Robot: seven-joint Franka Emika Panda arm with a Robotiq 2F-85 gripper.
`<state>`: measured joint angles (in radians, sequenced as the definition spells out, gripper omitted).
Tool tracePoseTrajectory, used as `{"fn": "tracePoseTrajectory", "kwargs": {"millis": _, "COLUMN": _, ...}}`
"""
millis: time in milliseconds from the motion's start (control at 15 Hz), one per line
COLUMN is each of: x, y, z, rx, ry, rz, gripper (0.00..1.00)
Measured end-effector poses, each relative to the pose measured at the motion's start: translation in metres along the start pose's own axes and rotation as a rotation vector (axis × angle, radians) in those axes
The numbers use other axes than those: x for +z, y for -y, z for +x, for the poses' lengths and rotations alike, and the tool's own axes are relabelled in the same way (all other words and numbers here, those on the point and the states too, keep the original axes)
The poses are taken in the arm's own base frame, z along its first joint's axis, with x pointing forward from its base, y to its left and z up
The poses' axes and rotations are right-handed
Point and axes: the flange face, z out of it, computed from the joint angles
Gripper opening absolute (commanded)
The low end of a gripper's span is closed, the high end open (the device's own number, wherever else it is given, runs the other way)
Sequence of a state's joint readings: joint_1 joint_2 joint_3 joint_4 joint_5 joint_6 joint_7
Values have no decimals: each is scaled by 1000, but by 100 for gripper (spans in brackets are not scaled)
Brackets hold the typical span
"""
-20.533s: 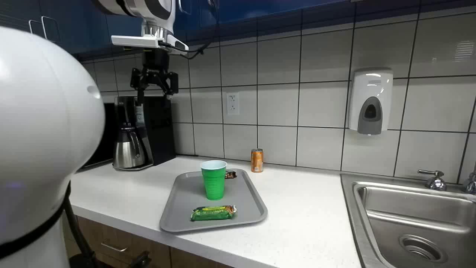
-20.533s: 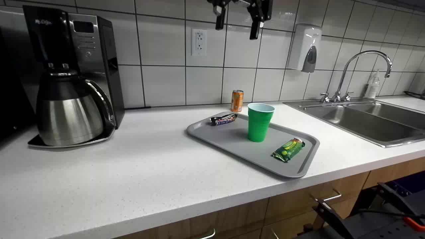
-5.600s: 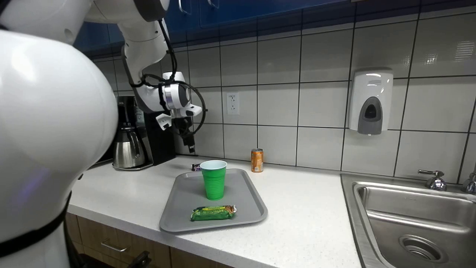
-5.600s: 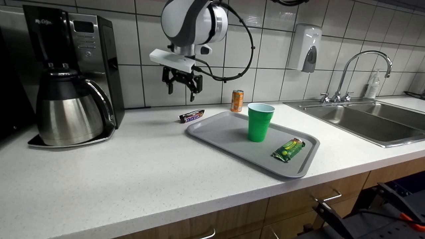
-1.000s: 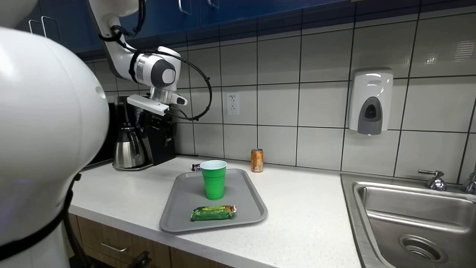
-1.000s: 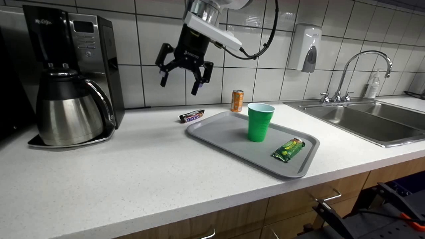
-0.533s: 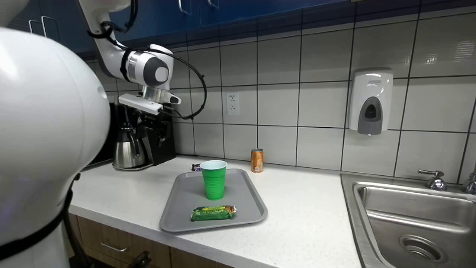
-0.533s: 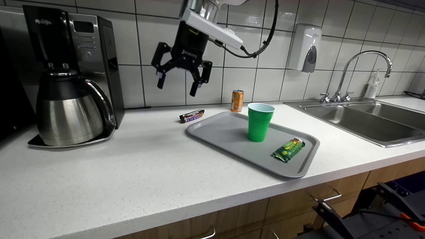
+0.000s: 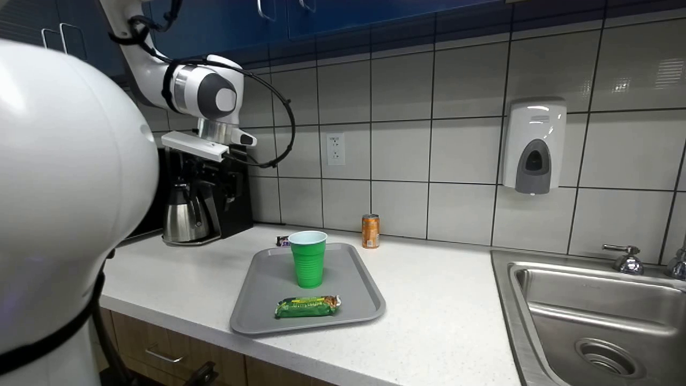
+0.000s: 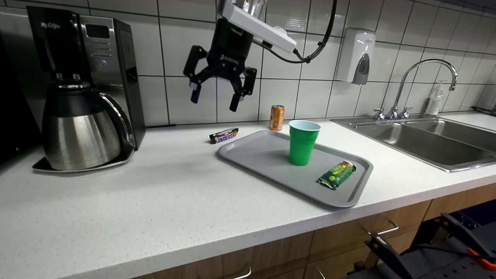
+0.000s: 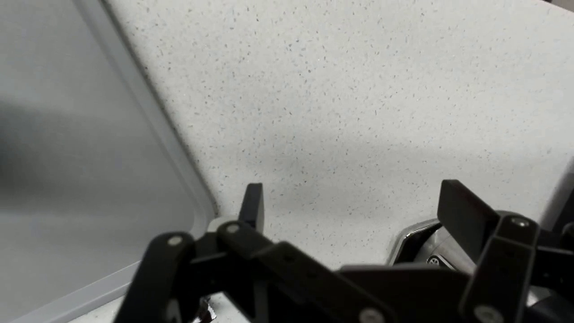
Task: Remove the chocolate bars from the tray
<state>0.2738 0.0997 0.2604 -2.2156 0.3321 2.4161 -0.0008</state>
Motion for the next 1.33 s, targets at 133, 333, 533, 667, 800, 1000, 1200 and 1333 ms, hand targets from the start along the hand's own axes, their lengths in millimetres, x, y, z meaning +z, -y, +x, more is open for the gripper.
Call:
{"fn": "tracePoseTrajectory", "kwargs": {"millis": 133, "x": -2, "y": -1, "z": -7, "rx": -1, "ry": 1, "rz": -6, "gripper": 100}}
{"fn": "tracePoseTrajectory", "kwargs": {"millis": 333, "x": -6, "y": -3, "z": -19, "rx": -5, "ry": 2, "rz": -16, "gripper": 100}}
{"fn": "tracePoseTrajectory", "kwargs": {"millis": 533, "x": -9, "y": -5, "z": -32, "rx": -5, "ry": 3, "rz": -26, "gripper": 100}}
{"fn": "tracePoseTrajectory", "kwargs": {"millis": 667, "x": -11, "y": -7, "z": -40, "rx": -4, "ry": 5, "rz": -33, "gripper": 100}}
{"fn": "tracePoseTrajectory", "kwargs": {"millis": 800, "x": -13, "y": -11, "z": -49, "rx": -1, "ry": 6, "rz": -41, "gripper": 100}}
{"fn": "tracePoseTrajectory", "kwargs": {"millis": 1000, "x": -16, "y": -19, "z": -60, "rx": 11, "ry": 6, "rz": -51, "gripper": 100}}
{"fn": "tracePoseTrajectory", "kwargs": {"millis": 1200, "x": -19, "y": -30, "z": -70, "rx": 31, "ry": 0, "rz": -59, "gripper": 100}}
{"fn": "tracePoseTrajectory", "kwargs": {"millis": 1333, "x": -21, "y": -38, "z": -76, "rx": 47, "ry": -5, "rz": -65, "gripper": 100}}
